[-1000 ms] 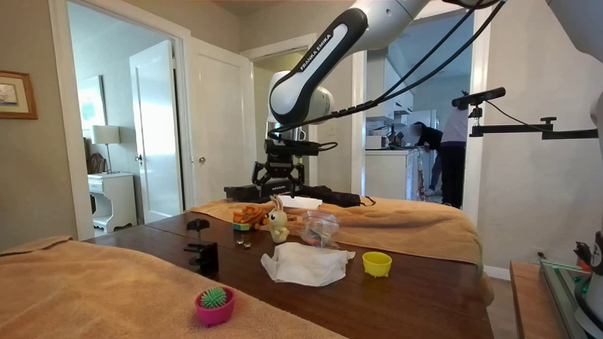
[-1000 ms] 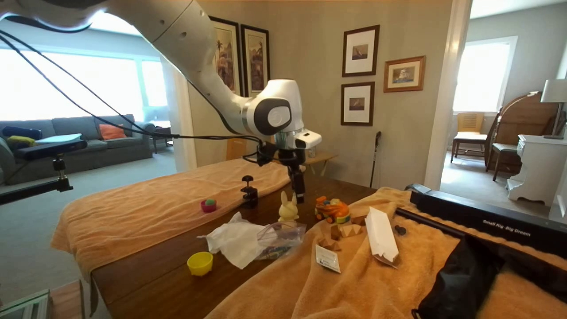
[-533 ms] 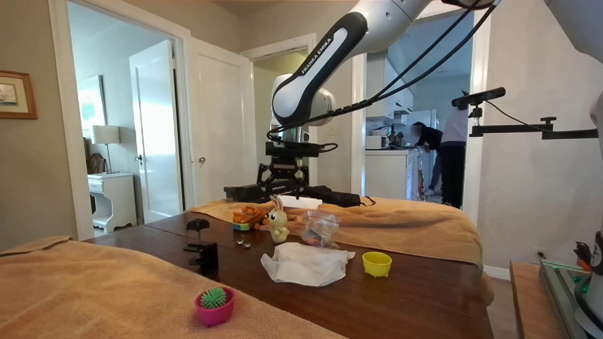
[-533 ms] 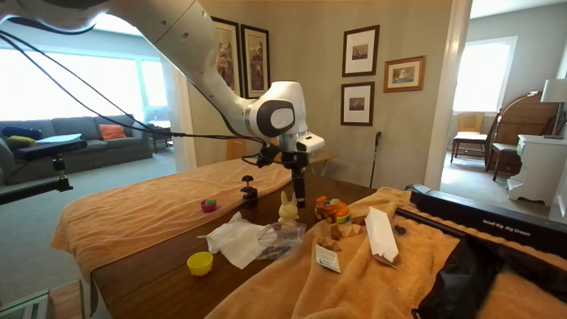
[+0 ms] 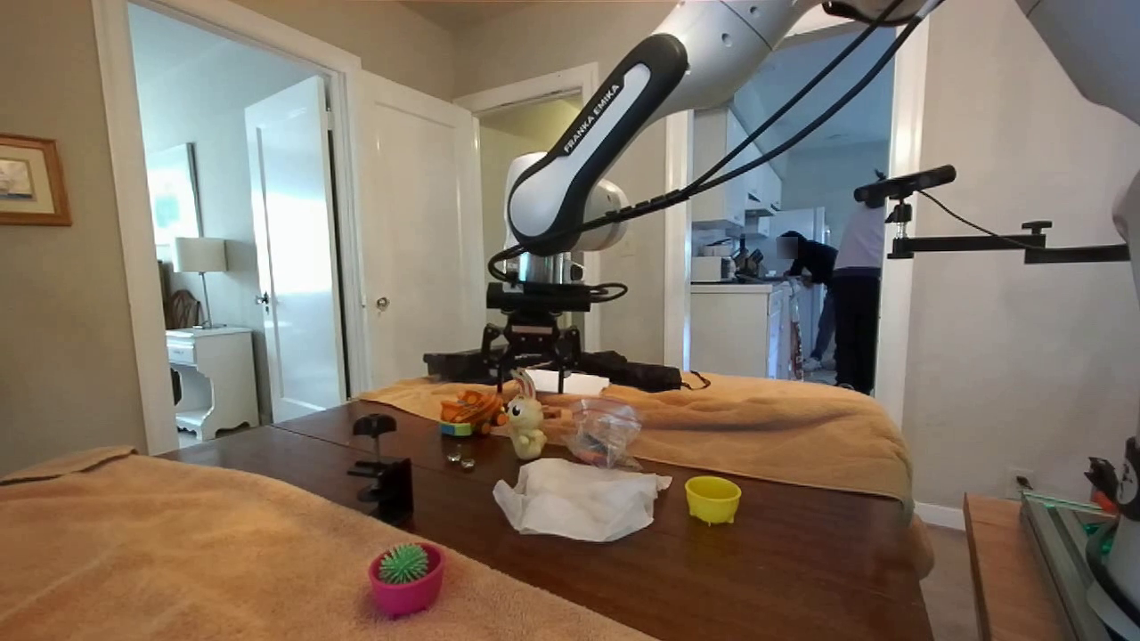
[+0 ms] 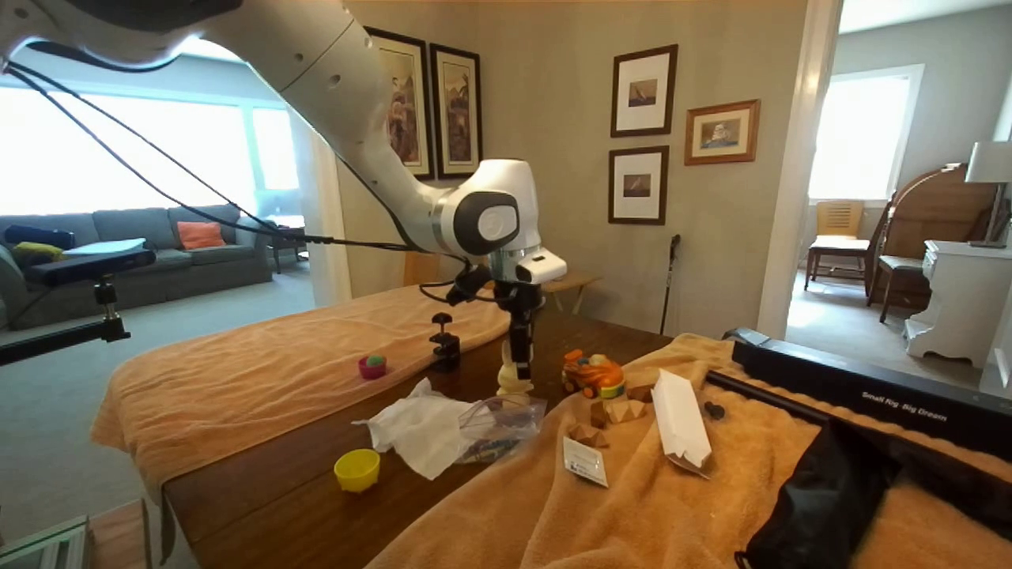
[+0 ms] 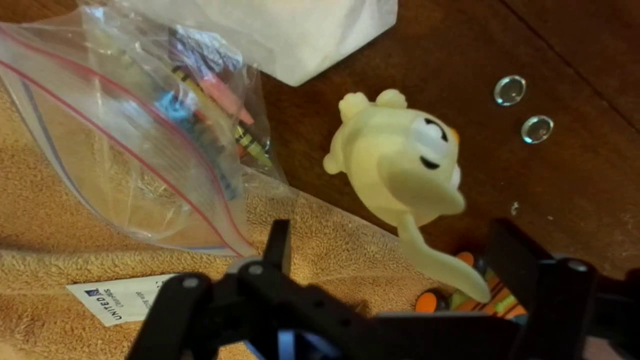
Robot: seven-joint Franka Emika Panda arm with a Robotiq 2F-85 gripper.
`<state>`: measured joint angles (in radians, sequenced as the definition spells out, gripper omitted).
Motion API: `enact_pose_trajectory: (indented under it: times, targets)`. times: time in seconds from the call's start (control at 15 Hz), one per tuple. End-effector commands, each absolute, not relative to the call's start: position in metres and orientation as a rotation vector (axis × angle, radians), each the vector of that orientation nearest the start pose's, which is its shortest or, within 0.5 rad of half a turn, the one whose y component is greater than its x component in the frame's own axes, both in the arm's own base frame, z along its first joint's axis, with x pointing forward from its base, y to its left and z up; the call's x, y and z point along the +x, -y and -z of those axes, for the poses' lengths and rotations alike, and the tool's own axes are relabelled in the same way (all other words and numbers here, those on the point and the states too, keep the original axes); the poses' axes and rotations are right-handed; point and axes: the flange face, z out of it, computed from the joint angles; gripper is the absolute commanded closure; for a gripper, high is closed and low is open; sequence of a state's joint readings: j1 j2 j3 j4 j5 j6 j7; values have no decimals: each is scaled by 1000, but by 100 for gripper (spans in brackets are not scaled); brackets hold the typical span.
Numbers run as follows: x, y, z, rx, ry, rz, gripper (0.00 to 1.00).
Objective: Turn the doll to the left
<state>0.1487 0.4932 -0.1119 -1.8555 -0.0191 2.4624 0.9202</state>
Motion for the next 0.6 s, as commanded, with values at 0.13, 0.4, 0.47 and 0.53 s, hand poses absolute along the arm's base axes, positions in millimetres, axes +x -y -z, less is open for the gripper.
enact_pose_trajectory:
  times: [0.13, 0.4, 0.47, 0.53]
  targets:
    - [660, -43, -263, -2809, -1380, 197, 0]
    - [659, -43, -259, -2774, -1452, 185, 0]
    - [658, -43, -257, -2767, -1467, 184, 0]
    - [658, -43, -255, -2756, -1486, 180, 0]
